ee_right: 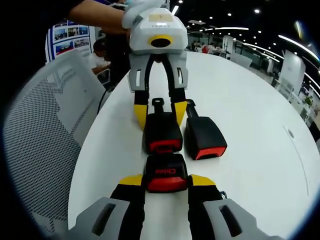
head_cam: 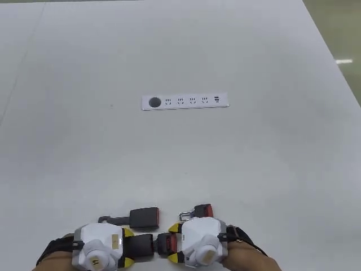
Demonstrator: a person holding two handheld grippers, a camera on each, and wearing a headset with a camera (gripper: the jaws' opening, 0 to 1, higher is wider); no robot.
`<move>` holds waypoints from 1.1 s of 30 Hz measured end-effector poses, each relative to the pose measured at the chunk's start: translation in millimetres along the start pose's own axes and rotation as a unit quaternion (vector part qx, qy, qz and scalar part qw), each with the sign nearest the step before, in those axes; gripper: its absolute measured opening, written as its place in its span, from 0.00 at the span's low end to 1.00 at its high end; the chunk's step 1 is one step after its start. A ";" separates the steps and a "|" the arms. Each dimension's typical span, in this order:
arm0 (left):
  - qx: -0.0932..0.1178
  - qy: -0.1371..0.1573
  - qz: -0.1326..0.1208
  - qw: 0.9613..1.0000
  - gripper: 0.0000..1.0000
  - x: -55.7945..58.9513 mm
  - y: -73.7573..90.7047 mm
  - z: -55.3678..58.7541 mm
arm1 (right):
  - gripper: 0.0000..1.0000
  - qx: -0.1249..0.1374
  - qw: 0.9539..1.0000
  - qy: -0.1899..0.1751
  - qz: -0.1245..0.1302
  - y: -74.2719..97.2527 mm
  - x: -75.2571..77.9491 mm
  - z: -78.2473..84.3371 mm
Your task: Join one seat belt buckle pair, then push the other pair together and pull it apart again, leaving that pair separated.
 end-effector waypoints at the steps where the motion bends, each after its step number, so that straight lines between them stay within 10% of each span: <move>1: 0.000 0.000 0.000 1.000 0.32 0.5 0.9 -1.0 | 0.28 0.000 1.000 0.001 0.000 0.3 0.1 0.2; 33: -0.032 -0.005 0.000 0.999 0.32 7.0 5.4 -7.7 | 0.28 -0.004 1.000 -0.019 0.004 -3.7 2.0 -7.8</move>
Point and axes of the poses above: the centre of the closed fingertips' face, and the gripper's own axes: y roughly backward along the fingers, x roughly to its right, z roughly out of its underside, the point moved 5 cm from there along y, roughly backward along the fingers, and after that the axes turned 11 degrees about z, right-handed, at the moved point
